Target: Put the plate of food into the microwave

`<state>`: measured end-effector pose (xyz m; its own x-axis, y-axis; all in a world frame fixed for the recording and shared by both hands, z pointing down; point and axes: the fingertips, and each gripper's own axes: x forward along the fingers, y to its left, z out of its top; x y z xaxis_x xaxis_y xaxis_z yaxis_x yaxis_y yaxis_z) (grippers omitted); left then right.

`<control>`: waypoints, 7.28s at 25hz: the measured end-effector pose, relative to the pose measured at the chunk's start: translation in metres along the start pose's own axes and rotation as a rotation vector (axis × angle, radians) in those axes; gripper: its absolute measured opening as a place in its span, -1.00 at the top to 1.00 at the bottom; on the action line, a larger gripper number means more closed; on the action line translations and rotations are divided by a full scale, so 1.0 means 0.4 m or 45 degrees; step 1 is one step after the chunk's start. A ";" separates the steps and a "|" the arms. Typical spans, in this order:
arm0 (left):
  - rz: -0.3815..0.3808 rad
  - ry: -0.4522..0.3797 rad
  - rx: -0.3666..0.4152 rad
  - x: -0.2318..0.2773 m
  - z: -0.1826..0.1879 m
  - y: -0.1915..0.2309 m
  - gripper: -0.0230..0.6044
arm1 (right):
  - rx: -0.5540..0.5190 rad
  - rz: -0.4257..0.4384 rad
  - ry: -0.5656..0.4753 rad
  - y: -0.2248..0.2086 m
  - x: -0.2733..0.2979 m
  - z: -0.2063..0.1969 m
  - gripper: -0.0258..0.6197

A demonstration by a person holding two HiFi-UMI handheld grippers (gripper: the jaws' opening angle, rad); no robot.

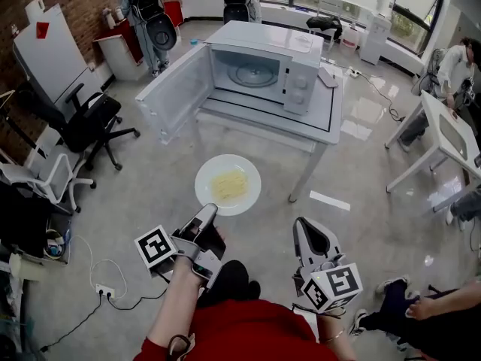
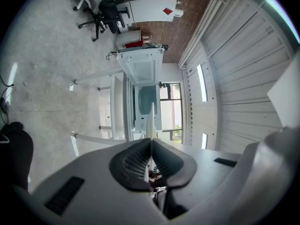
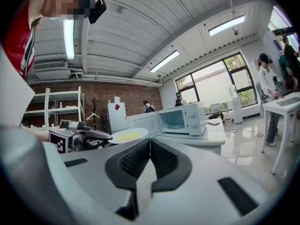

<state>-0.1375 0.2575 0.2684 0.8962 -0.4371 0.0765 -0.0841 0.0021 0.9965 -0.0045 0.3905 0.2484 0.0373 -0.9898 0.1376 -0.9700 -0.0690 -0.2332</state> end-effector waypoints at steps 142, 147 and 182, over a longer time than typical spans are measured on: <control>0.623 0.276 1.520 1.269 0.694 0.132 0.54 | -0.007 -0.041 0.279 -0.394 1.245 0.122 0.87; 0.610 0.280 1.531 1.271 0.691 0.130 0.54 | -0.009 -0.037 0.279 -0.393 1.248 0.121 0.87; -0.054 0.434 1.522 0.835 0.420 -0.070 0.90 | 0.153 -0.018 0.043 -0.296 0.898 0.165 0.87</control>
<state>0.0911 -0.0395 0.2602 0.9603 -0.1605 0.2284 -0.2357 -0.9044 0.3556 0.1394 0.0349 0.2621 0.0407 -0.9840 0.1735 -0.9336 -0.0993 -0.3442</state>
